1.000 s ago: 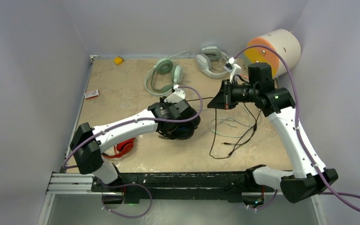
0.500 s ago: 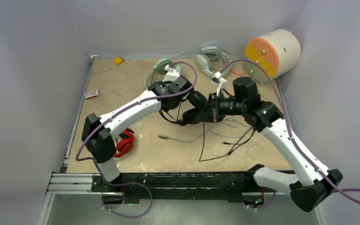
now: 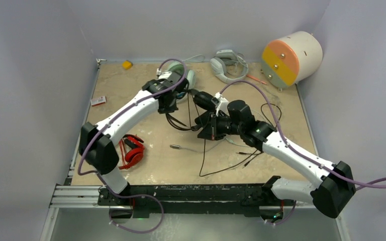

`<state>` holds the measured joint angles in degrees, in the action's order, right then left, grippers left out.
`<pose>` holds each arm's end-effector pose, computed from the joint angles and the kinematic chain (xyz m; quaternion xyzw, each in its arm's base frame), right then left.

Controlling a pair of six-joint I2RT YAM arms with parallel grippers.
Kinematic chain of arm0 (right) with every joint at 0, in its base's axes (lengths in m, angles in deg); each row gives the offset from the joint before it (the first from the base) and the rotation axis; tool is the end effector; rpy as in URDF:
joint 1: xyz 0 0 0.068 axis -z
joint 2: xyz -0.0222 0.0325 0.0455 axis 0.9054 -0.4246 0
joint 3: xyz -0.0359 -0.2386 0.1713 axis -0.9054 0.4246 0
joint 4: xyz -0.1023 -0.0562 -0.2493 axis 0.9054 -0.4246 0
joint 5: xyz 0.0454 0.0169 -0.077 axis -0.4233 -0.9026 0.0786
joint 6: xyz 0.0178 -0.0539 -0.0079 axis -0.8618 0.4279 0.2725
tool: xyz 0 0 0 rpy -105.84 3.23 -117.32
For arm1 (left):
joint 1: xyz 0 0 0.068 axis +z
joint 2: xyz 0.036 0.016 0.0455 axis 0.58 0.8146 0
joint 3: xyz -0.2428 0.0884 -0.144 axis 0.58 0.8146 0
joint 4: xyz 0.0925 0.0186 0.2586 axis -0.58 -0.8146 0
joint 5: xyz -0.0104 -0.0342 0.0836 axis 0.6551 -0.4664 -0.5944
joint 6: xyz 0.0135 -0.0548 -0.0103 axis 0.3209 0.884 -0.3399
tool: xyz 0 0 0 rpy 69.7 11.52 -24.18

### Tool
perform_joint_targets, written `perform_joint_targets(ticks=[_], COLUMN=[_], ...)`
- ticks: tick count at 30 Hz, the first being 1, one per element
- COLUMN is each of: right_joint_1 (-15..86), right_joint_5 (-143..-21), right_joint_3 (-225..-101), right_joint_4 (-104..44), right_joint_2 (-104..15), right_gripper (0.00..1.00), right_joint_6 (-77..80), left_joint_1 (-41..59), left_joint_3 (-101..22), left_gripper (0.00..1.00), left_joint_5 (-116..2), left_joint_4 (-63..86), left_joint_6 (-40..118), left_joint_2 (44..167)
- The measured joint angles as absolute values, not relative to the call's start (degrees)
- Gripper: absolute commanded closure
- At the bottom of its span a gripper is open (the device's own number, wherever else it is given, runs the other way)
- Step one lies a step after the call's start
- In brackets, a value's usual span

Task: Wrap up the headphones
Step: Wrap the headphones cable around the headphones.

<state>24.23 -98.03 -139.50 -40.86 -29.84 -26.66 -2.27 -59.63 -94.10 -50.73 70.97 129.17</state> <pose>0.1951 0.1891 0.3240 -0.1529 0.8215 0.4569 0.3049 0.3078 -0.2131 0.3269 -0.1027 0.9438 0.0584 0.3086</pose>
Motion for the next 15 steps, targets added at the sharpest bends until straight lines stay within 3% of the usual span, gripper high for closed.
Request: perform_joint_targets(ticks=[7,15], right_joint_1=[20.84,19.05], right_joint_5=[-95.17,-93.99], right_joint_3=[-132.74,-125.05], right_joint_4=[-27.16,-11.77], right_joint_2=[-32.27,-32.47], right_gripper=[0.97,0.94], right_joint_6=[-28.91,-28.83], left_joint_1=[2.54,5.78], left_joint_3=[-50.84,-46.82], left_gripper=[1.0,1.0], left_joint_5=[-84.17,-76.46], left_joint_4=[-46.75,-44.81], left_joint_6=[74.58,76.24], left_joint_2=[118.19,115.13])
